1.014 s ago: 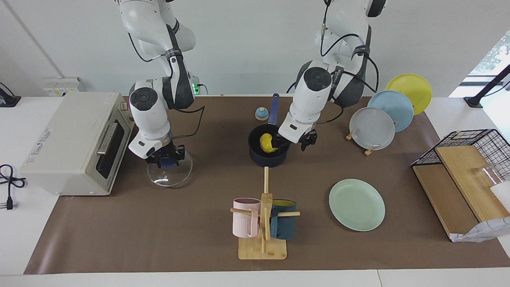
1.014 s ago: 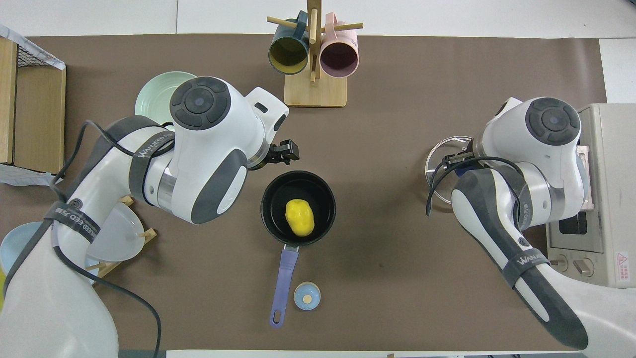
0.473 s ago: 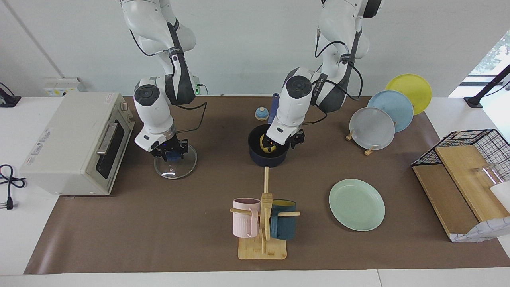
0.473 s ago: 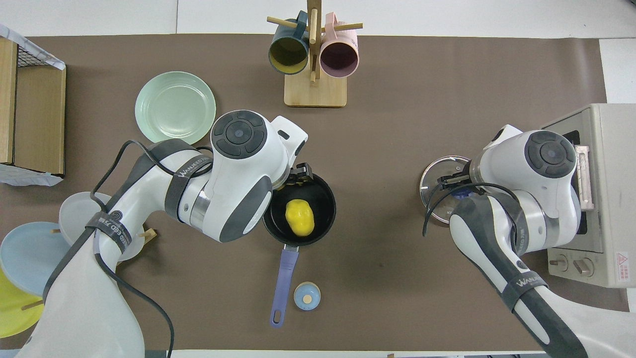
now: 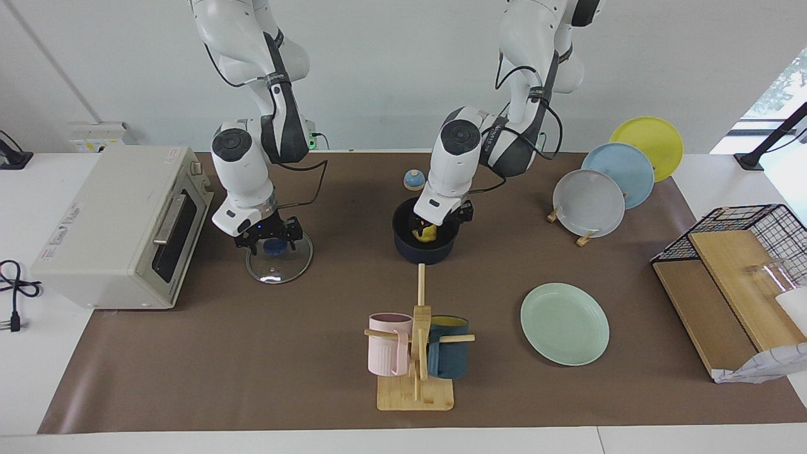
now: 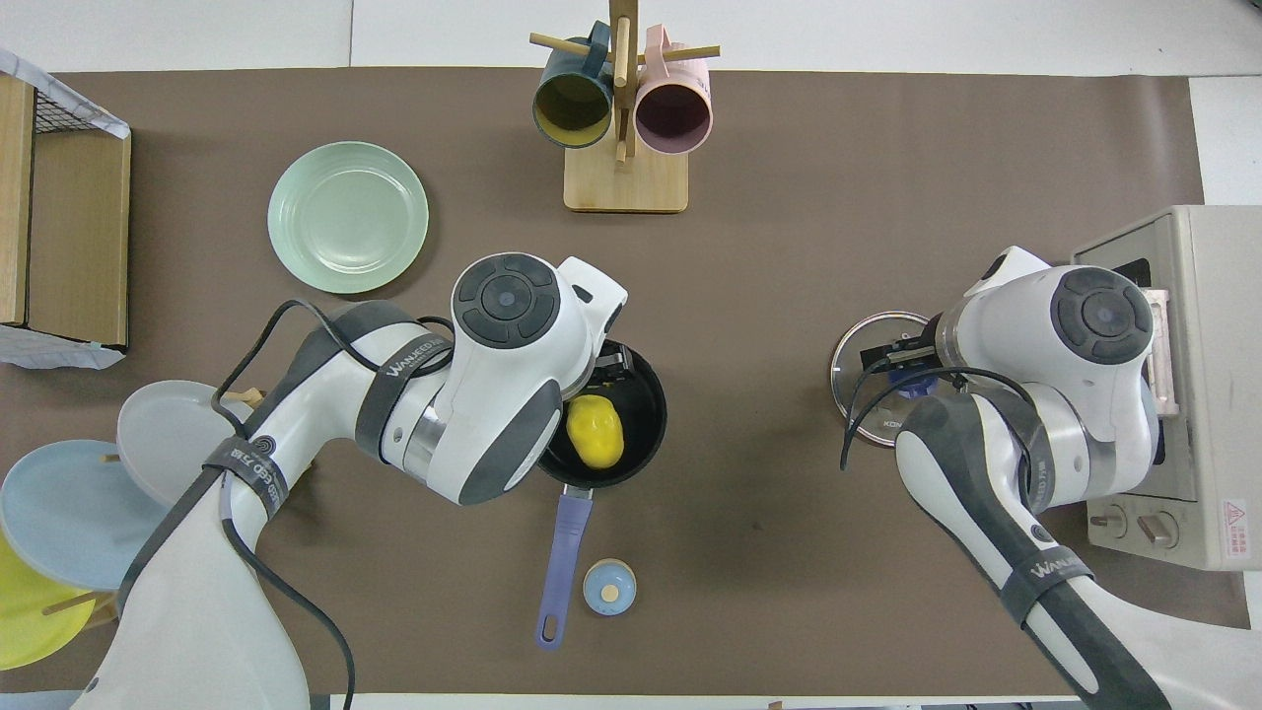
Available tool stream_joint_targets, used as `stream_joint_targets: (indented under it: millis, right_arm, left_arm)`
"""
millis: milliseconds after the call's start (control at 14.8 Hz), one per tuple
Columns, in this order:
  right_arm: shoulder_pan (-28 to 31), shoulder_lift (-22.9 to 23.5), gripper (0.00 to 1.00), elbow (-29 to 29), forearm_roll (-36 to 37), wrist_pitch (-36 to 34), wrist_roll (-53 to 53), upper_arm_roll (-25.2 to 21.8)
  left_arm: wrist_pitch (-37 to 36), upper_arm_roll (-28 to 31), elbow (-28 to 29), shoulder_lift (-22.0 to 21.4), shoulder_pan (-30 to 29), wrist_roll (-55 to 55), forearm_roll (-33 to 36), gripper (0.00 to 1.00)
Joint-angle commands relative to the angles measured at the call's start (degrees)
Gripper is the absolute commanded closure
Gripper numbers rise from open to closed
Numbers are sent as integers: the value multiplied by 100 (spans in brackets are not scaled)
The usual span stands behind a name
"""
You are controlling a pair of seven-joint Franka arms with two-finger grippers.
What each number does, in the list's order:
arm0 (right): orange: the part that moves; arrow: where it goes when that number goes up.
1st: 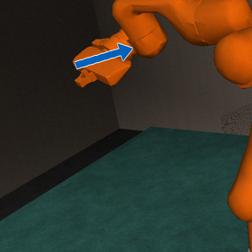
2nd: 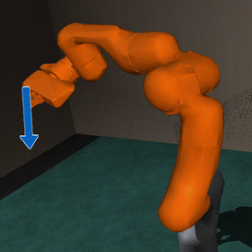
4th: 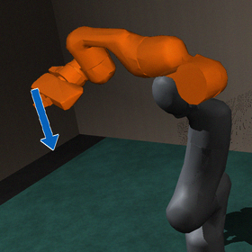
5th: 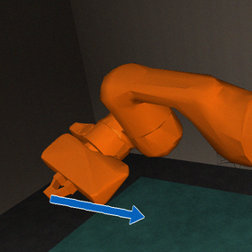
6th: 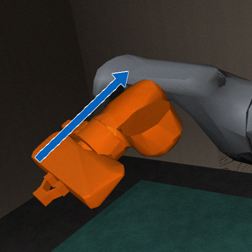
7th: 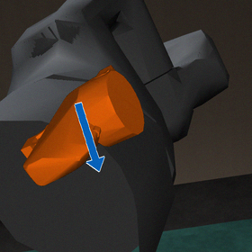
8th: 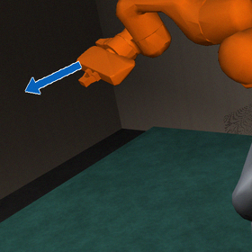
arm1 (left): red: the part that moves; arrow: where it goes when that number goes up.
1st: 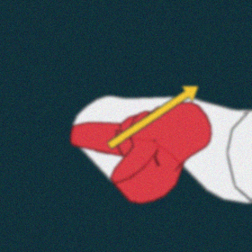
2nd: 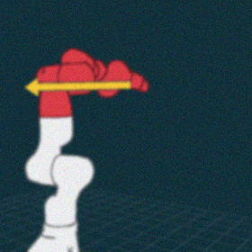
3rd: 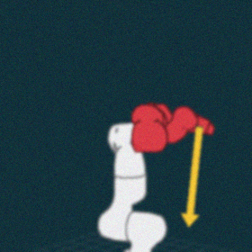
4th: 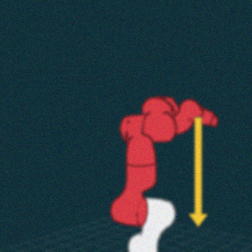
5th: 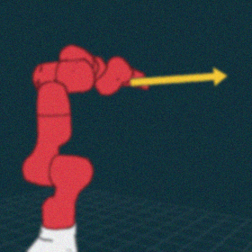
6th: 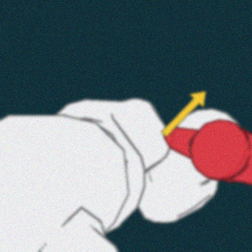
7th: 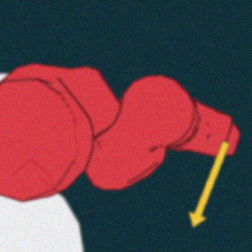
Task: Transfer potato from pot to plate
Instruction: 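Set the lid down with the right gripper while the left gripper reaches the potato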
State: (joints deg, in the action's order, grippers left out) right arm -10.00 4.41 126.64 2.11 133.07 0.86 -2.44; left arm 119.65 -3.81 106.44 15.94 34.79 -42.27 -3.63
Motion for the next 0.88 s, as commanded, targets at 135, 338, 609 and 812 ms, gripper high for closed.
stream_joint_targets:
  millis: [135,338,609,812]
  right_arm:
    - [305,-422,0,-1253,-70,-2086,-7,-2]
    - [436,-835,0,-1949,-35,-3346,19,-10]
    - [622,-670,0,-2775,26,-4218,10,-10]
    - [771,-284,0,-3407,62,-4376,-16,16]
  left_arm:
    - [383,91,413,-109,221,-186,-68,0]
    - [383,91,465,-109,230,-186,-68,0]
    - [594,100,597,-100,362,-238,-68,0]
    - [735,100,650,-4,379,-256,-59,0]
